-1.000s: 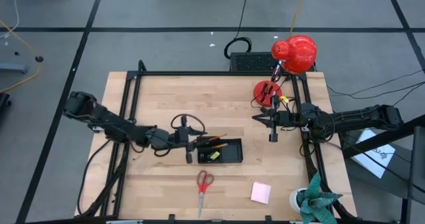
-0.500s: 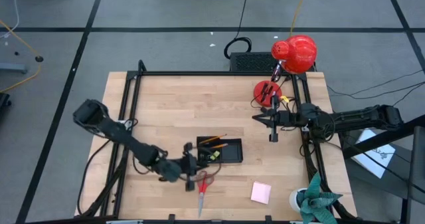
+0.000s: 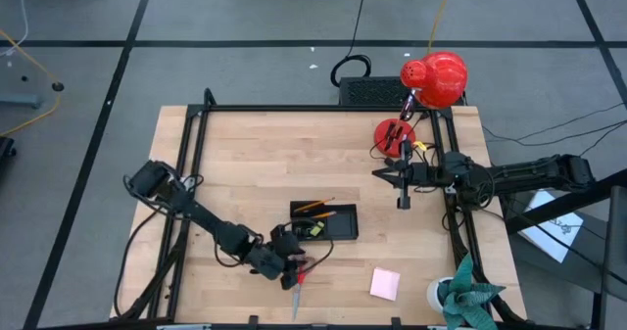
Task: Pick and place office supplies into organizer
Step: Put the red scissors into the black desk organizer
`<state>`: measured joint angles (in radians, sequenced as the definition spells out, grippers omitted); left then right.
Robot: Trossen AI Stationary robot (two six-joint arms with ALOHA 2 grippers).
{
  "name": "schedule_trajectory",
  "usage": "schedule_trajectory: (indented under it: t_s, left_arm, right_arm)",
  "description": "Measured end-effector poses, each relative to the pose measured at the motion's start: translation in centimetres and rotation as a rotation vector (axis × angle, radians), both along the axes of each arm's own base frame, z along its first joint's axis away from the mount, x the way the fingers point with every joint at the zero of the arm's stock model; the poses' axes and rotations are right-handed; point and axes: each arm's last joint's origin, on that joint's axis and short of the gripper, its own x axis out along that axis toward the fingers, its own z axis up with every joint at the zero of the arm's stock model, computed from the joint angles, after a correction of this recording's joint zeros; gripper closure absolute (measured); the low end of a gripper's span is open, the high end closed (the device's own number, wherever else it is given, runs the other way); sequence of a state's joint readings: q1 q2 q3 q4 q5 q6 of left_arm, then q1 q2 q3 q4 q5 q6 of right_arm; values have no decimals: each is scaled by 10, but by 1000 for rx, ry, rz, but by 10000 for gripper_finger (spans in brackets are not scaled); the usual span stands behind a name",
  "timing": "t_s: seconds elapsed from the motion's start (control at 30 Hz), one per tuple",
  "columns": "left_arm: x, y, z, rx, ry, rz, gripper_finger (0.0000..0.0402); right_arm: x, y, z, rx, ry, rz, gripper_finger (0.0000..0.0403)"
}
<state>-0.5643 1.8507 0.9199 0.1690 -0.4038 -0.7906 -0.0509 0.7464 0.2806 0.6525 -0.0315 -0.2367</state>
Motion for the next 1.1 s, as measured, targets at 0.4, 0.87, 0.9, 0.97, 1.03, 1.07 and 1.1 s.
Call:
schedule_trajectory:
  t_s: [0.4,0.87,0.9,0.97,1.03,1.07,1.1]
  left_arm:
    - [-13,-12,-1,4,116,37,278]
    - [-12,-4,-8,5,182,78,293]
    - [-12,-4,-11,8,192,76,293]
    - [-11,-6,-18,15,204,73,293]
    - [-10,-7,-27,26,209,78,293]
    - [-8,-7,-31,27,211,79,293]
    - [-7,-8,-35,27,213,83,293]
  right_arm:
    - [0,0,0,-27,-3,-5,399]
    - [0,0,0,-35,6,-7,399]
    - [0,0,-1,-36,9,-7,399]
    - [0,0,-1,-36,9,-7,399]
    - [0,0,-1,-36,11,-7,399]
    - [0,0,-1,-36,11,-7,399]
    - [0,0,-1,-36,11,-7,399]
